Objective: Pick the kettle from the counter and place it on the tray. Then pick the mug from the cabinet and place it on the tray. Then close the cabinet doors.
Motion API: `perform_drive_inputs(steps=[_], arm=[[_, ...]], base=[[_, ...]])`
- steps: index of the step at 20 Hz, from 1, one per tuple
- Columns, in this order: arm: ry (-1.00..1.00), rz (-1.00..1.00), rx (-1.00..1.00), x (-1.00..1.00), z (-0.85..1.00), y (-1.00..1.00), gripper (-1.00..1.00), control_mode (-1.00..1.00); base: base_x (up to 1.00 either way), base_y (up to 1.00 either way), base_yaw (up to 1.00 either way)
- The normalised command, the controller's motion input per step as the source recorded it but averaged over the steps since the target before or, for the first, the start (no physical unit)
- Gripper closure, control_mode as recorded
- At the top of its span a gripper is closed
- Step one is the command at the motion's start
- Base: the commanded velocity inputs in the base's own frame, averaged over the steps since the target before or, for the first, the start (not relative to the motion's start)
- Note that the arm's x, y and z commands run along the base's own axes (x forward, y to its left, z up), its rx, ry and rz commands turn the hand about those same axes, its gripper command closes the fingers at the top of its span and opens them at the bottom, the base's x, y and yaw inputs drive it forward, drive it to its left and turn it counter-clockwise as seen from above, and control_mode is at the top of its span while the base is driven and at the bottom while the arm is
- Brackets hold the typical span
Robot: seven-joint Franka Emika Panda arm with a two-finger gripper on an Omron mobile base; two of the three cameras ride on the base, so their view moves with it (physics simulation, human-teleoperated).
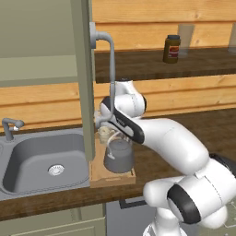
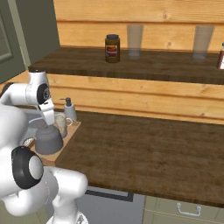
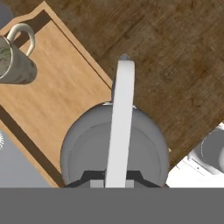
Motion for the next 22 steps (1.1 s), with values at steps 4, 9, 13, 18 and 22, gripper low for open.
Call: perform_drive_inputs(steps=[4, 9, 13, 18, 22], arm=[[0.0, 0.0, 0.0, 0.18, -0.14, 0.18, 1.0, -1.0], [0.0, -0.01, 0.0, 0.1, -0.25, 0.07, 1.0, -1.0], [0.0, -0.01, 0.0, 0.15, -0.26, 0.09, 1.0, -1.0], [0.0, 0.0, 0.0, 0.2, -0.17, 0.16, 1.0, -1.0], [0.0, 0.0, 0.0, 0.01, -0.12, 0.03, 1.0, -1.0]], base=[[0.0, 0.0, 0.0], [0.0, 0.0, 0.0], [0.0, 0.0, 0.0], [0.0, 0.0, 0.0], [0.0, 0.0, 0.0]])
